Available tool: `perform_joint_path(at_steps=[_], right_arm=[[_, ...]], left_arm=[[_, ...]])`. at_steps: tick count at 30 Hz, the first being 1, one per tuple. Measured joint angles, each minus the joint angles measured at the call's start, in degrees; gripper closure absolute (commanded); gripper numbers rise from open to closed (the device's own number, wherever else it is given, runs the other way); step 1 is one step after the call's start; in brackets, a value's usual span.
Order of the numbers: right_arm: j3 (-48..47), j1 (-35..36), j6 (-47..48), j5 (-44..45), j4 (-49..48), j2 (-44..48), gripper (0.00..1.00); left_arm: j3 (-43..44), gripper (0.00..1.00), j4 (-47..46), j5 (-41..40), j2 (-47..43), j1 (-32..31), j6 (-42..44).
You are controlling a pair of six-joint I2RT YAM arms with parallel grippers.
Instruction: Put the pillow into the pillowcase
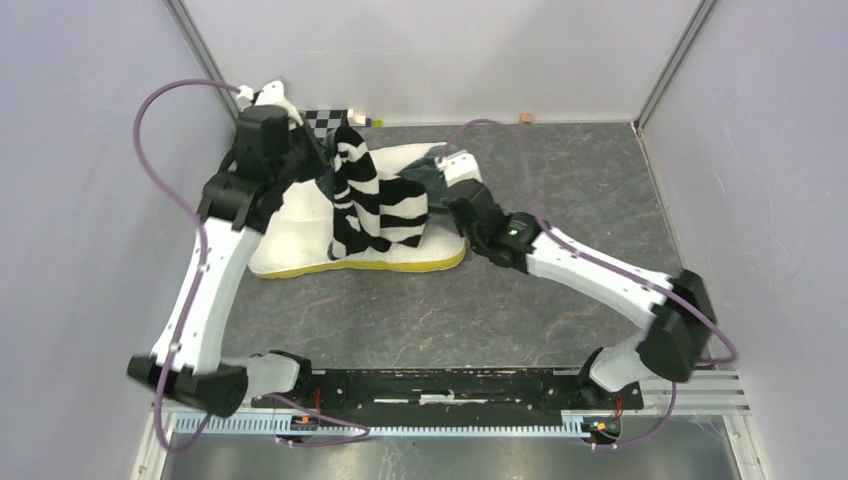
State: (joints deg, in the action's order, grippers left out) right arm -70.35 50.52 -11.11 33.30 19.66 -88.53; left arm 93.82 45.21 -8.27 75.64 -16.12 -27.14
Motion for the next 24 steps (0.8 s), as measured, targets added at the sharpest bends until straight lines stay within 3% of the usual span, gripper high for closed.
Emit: perform_joint_path(at_steps=[5, 10, 14, 19, 20, 22, 23, 24], right_arm=[[-3.02, 0.02, -0.55, 5.77, 6.4, 13.92, 1.0], [-11.93, 0.0, 0.44, 9.51, 11.93, 25.64, 1.0], [-22.21, -1.99, 2.86, 9.88, 12.92, 23.56, 1.0], [-25.64, -18.21, 4.09, 2.49, 12.41, 10.6, 0.98], [-25.86, -20.85, 4.09, 1.03, 12.35, 7.04, 0.82], [-26.23, -24.85, 3.48, -2.51, 12.31, -1.49, 0.4], [-26.38, -26.8, 3.39, -4.55, 12.72, -6.49, 0.24], [-26.38, -28.13, 2.75, -6.19, 13.46, -10.54, 0.16]], left_arm=[[-6.34, 0.98, -2.29, 4.9, -13.79, -1.55, 1.31], [-6.12, 0.98, -3.32, 10.71, -23.65, -3.52, 1.92], [-0.66, 0.98, -1.73, 11.34, -23.21, -3.67, 1.66], [7.23, 0.98, 2.51, 6.69, -12.26, -3.61, 1.01], [8.0, 0.98, 2.58, 6.14, -9.44, -3.54, 0.98], [10.32, 0.98, 2.6, 5.01, -1.22, -3.21, 0.92], [11.85, 0.95, 2.75, 4.68, 3.3, -2.97, 0.92], [13.49, 0.9, 2.47, 4.31, 8.57, -2.8, 0.92]])
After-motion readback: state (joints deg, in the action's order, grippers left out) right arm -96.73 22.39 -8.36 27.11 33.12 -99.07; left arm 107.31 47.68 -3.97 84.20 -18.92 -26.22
